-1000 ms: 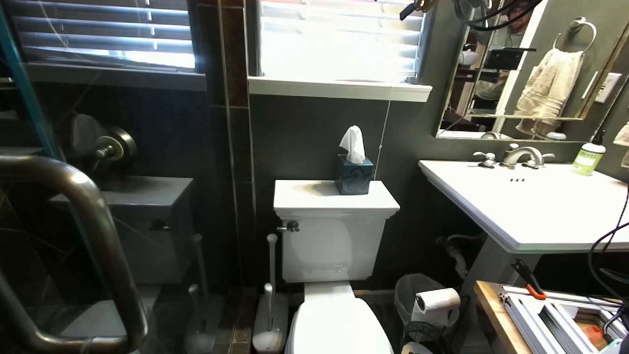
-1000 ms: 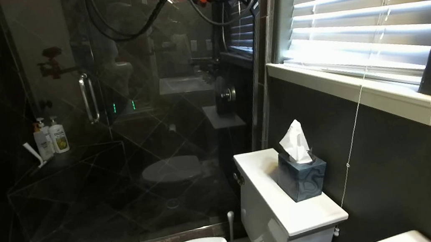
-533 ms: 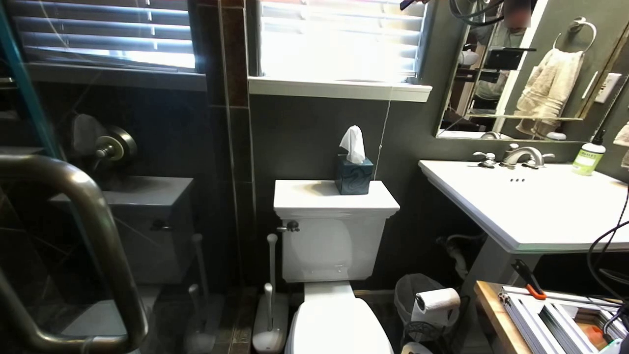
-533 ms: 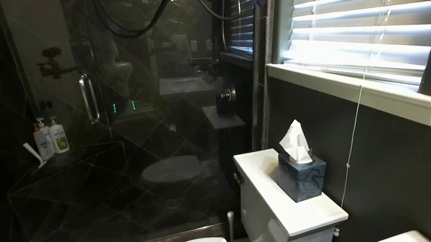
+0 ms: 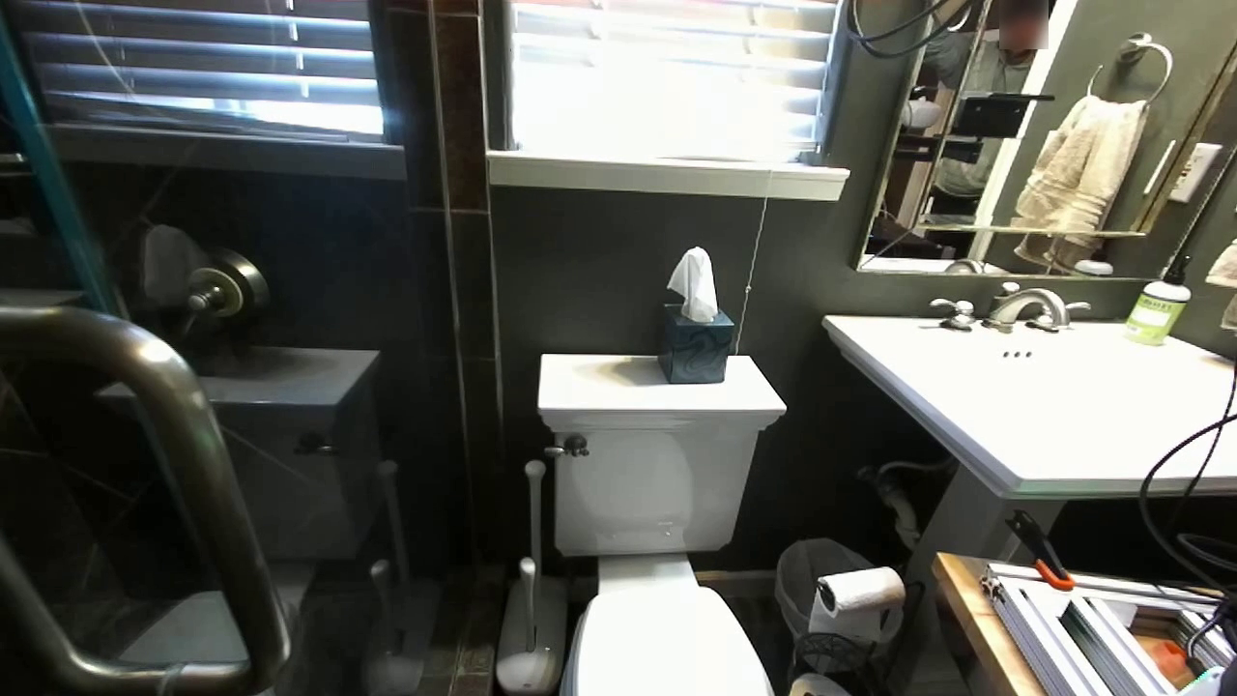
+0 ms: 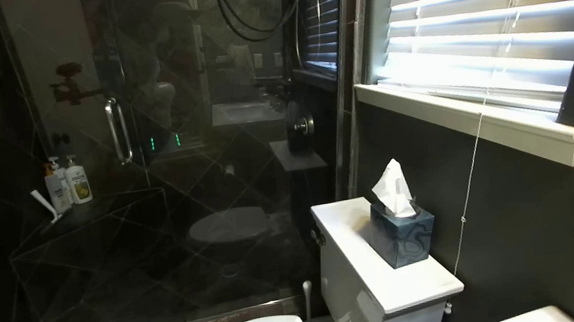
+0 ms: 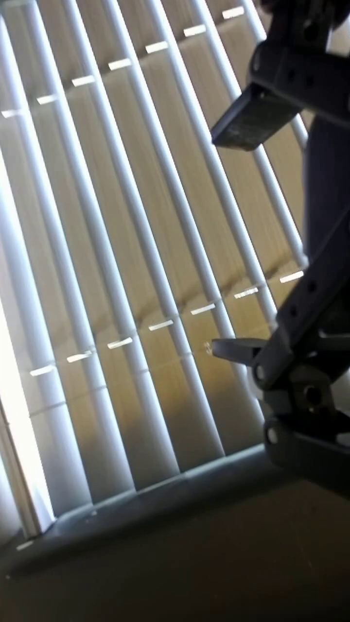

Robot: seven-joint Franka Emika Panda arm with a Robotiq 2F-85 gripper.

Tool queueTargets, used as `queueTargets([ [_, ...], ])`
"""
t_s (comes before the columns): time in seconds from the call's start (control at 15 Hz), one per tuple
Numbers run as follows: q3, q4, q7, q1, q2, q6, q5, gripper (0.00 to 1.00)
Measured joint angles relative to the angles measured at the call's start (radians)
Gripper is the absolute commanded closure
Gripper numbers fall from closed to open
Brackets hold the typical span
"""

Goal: Open the blinds

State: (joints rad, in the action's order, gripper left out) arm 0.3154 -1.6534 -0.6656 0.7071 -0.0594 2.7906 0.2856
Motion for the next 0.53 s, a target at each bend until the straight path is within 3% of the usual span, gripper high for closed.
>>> queueTargets([
  [0.2,0.028,0.132,-0.181,0.045,0.110,0.007,0.135,0.00],
  [0.53,0.106,0.381,-0.498,0.036,0.295,0.016,0.367,0.00],
])
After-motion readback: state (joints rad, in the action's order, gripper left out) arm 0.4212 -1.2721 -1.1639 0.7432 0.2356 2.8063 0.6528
